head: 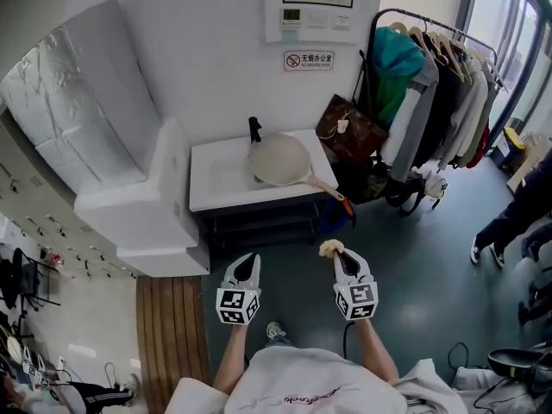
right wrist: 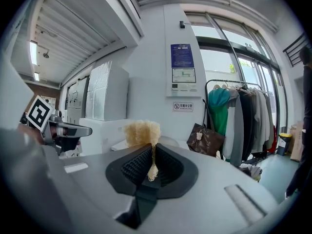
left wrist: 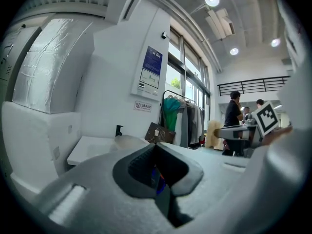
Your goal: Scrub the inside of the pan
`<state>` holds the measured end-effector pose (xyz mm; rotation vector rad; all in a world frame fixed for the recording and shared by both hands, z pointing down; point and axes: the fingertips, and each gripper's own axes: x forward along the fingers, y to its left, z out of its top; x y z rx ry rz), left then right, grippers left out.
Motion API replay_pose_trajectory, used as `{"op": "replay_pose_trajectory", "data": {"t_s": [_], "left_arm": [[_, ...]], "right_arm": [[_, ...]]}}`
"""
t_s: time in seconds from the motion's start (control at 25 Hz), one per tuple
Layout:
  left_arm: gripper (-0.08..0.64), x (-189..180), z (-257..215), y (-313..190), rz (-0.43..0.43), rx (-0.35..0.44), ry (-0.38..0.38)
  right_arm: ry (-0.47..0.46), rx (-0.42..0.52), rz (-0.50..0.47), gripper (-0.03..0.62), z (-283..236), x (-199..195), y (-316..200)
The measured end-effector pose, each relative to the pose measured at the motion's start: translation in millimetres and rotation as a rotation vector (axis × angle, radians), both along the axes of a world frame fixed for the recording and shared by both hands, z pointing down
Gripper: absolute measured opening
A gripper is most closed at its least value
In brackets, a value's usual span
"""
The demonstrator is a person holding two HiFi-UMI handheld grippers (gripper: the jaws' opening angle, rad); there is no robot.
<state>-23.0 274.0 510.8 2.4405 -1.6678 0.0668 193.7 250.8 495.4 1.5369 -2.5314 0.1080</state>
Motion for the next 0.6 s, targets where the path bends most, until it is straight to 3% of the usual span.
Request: {"op": "replay_pose_trajectory", "data": {"t_s": [0.32,0.6], "left_arm": [[0.000,-50,-4,-60,0.004,0.001,0.003],[0.000,-71,-5,-97,0.030,0.003,0.011]], "right_arm": [[0.006,0.023,0.016,0.026,-11,-45,-64],[0.018,0.026,0.043,0.025,-14,-65,-93]]}}
